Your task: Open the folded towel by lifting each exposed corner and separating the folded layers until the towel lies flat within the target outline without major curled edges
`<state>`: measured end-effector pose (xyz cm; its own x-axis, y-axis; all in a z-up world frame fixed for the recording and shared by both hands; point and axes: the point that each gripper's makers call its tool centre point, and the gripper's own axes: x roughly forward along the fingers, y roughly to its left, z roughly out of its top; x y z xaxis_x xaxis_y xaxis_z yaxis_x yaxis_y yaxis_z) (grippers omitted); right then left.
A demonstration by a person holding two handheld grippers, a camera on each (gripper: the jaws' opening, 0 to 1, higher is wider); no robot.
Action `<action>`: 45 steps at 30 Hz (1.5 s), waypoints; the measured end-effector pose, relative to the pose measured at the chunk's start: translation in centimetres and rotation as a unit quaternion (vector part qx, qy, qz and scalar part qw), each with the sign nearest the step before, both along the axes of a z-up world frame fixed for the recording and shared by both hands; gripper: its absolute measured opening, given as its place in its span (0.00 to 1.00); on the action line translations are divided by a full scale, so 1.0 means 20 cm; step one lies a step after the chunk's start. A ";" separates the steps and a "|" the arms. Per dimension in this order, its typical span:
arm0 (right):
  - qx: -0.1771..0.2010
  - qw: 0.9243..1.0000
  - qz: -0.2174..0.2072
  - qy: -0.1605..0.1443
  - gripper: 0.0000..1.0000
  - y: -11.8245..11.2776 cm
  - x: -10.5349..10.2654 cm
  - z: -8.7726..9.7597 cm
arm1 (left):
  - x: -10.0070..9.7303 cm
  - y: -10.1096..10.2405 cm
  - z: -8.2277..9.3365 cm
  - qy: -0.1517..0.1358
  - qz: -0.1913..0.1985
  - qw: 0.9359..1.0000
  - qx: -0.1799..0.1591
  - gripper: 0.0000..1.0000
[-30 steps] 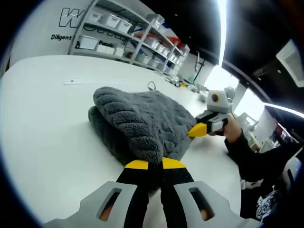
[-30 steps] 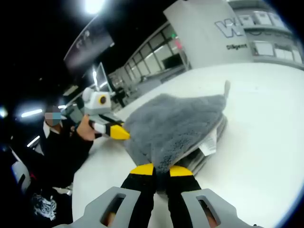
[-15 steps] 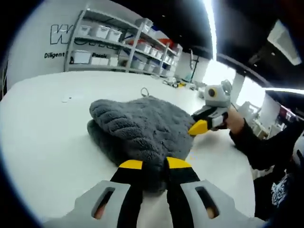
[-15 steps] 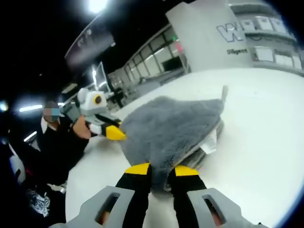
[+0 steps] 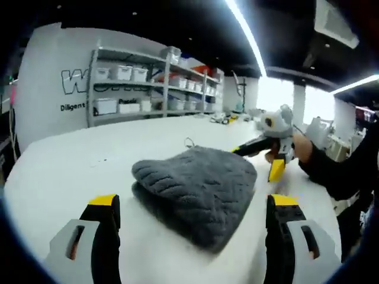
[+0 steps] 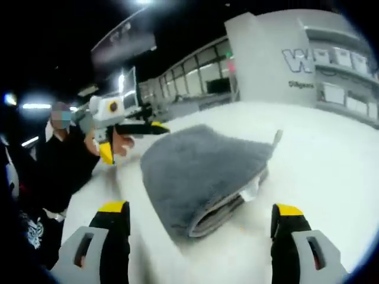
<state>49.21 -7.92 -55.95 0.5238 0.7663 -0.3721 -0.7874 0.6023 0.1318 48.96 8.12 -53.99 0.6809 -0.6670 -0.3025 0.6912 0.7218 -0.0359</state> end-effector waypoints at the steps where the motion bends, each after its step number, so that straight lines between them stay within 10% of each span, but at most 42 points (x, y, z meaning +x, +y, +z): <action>1: 0.003 1.000 -0.012 -0.017 1.00 -0.02 0.03 0.03 | 0.03 0.04 0.01 -0.008 0.017 1.000 0.006 1.00; 27: 0.010 0.988 -0.121 -0.097 1.00 -0.29 0.16 0.25 | 0.13 0.47 0.24 -0.072 0.151 0.985 -0.032 1.00; 45: 0.020 0.986 -0.142 -0.085 1.00 -0.34 0.20 0.26 | 0.24 0.50 0.23 -0.048 0.167 0.984 -0.043 0.99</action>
<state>53.23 -14.63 -50.67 0.7711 0.5923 -0.2336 -0.6010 0.7982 0.0401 53.72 18.17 -49.30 0.8891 -0.4215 -0.1783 0.4191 0.9064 -0.0525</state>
